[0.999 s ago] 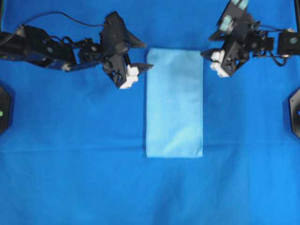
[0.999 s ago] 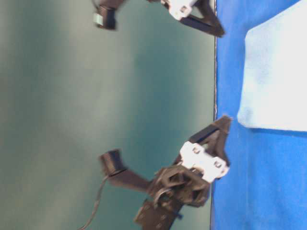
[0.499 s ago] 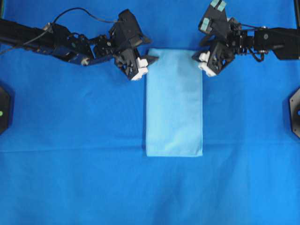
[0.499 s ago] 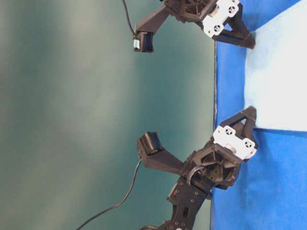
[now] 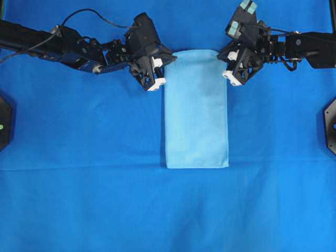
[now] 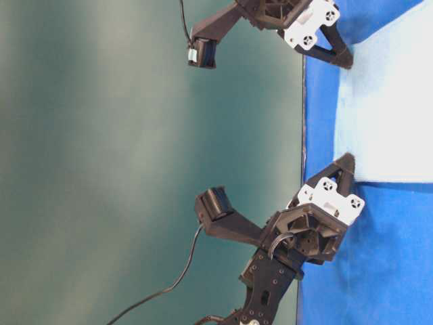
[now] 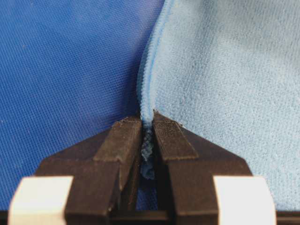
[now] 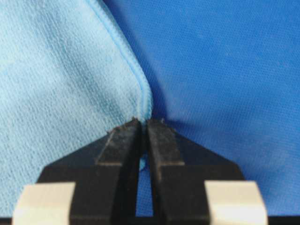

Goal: Fold the light blue towel.
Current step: 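Move both grippers to the far corners of the folded rectangle and pinch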

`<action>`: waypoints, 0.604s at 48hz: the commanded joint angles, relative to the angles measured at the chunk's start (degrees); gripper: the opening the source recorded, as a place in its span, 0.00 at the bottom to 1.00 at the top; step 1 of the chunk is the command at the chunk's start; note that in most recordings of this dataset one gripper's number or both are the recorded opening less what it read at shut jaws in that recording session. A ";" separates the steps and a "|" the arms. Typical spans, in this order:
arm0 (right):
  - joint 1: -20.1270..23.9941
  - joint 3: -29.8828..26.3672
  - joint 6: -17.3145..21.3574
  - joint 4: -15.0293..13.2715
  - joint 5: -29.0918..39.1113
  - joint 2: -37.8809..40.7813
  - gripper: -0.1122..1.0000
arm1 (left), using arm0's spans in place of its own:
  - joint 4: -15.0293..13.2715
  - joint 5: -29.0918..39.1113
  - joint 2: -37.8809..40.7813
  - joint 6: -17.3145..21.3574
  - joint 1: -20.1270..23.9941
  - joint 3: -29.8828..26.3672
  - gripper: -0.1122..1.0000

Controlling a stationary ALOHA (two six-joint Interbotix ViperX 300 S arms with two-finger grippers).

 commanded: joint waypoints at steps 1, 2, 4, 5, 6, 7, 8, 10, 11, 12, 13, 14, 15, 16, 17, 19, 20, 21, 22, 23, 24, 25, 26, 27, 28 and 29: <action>-0.44 0.35 0.26 0.09 1.05 -1.23 0.15 | -0.18 0.44 -1.14 1.05 0.26 -0.88 0.15; -0.35 0.26 0.26 0.18 1.23 -1.41 0.15 | -0.09 0.44 -1.32 1.32 0.26 -1.05 0.15; -0.44 0.18 0.44 0.09 2.02 -2.02 0.15 | -0.18 0.53 -1.67 2.02 0.26 -1.41 0.15; -0.44 0.18 0.44 0.18 2.55 -2.29 0.15 | -0.18 0.62 -2.02 2.64 0.35 -1.67 0.15; -0.35 0.09 0.53 0.18 3.08 -2.72 0.15 | -0.09 0.70 -2.20 3.08 0.44 -1.93 0.15; -0.35 0.00 0.53 0.18 3.60 -3.16 0.15 | -0.18 0.79 -2.29 3.52 0.53 -2.20 0.15; -0.35 0.00 0.53 0.18 4.22 -3.60 0.15 | -0.18 0.97 -2.55 4.04 0.62 -2.37 0.15; -0.35 -0.09 0.53 0.18 5.62 -4.66 0.15 | -0.18 1.23 -2.90 5.10 0.79 -2.81 0.15; -0.44 -0.09 0.53 0.18 6.68 -5.45 0.15 | -0.18 1.41 -2.99 5.63 0.88 -3.08 0.15; -0.44 -0.09 0.53 0.09 7.38 -5.98 0.15 | -0.18 1.58 -3.08 6.06 1.05 -3.25 0.15; -0.44 -0.18 0.53 0.09 8.00 -6.59 0.15 | -0.09 1.85 -3.25 6.42 1.23 -3.52 0.15; -0.44 -0.18 0.53 -0.09 8.61 -7.12 0.15 | -0.18 2.11 -3.34 6.59 1.41 -3.69 0.15; -0.44 -0.35 0.53 -0.09 9.23 -7.65 0.15 | -0.18 2.29 -3.43 6.86 1.58 -3.96 0.15; -0.53 -0.35 0.35 -0.18 9.76 -8.09 0.15 | -0.18 2.64 -3.43 6.94 1.85 -4.13 0.15; -0.62 -0.44 0.26 -0.18 10.11 -8.61 0.15 | -0.18 2.99 -3.52 6.94 2.11 -4.39 0.15; -0.70 -0.44 0.00 -0.18 10.72 -9.49 0.15 | -0.18 3.52 -3.69 7.03 2.37 -4.75 0.15; -0.79 -0.44 -0.09 -0.18 10.99 -9.84 0.15 | -0.18 3.78 -3.69 7.03 2.55 -4.83 0.15; -0.88 -0.44 -0.09 -0.18 11.16 -10.20 0.15 | -0.18 3.96 -3.69 7.12 2.55 -4.92 0.15; -0.97 -0.44 -0.18 -0.18 11.16 -10.63 0.15 | -0.18 4.13 -3.78 7.12 2.64 -5.01 0.15; -1.14 -0.53 -0.18 -0.18 11.16 -10.81 0.15 | -0.18 4.31 -3.78 7.12 2.64 -5.10 0.15; -1.14 -0.44 -0.18 -0.18 11.16 -10.99 0.15 | -0.18 4.39 -3.87 7.29 2.64 -5.10 0.15; -1.14 -0.53 -0.18 -0.18 11.16 -11.07 0.15 | -0.18 4.48 -3.87 7.38 2.72 -5.19 0.15; -1.14 -0.53 -0.18 -0.18 11.16 -11.07 0.15 | -0.18 4.57 -3.96 7.38 2.72 -5.10 0.15; -1.14 -0.53 -0.18 -0.18 11.16 -11.07 0.15 | -0.18 4.66 -4.04 7.47 2.64 -5.10 0.15; -1.14 -0.53 -0.18 -0.26 11.16 -11.16 0.15 | -0.18 4.75 -4.13 7.47 2.72 -5.01 0.15; -1.14 -0.53 -0.09 -0.18 11.16 -11.16 0.15 | -0.18 4.92 -4.31 7.56 2.64 -5.01 0.15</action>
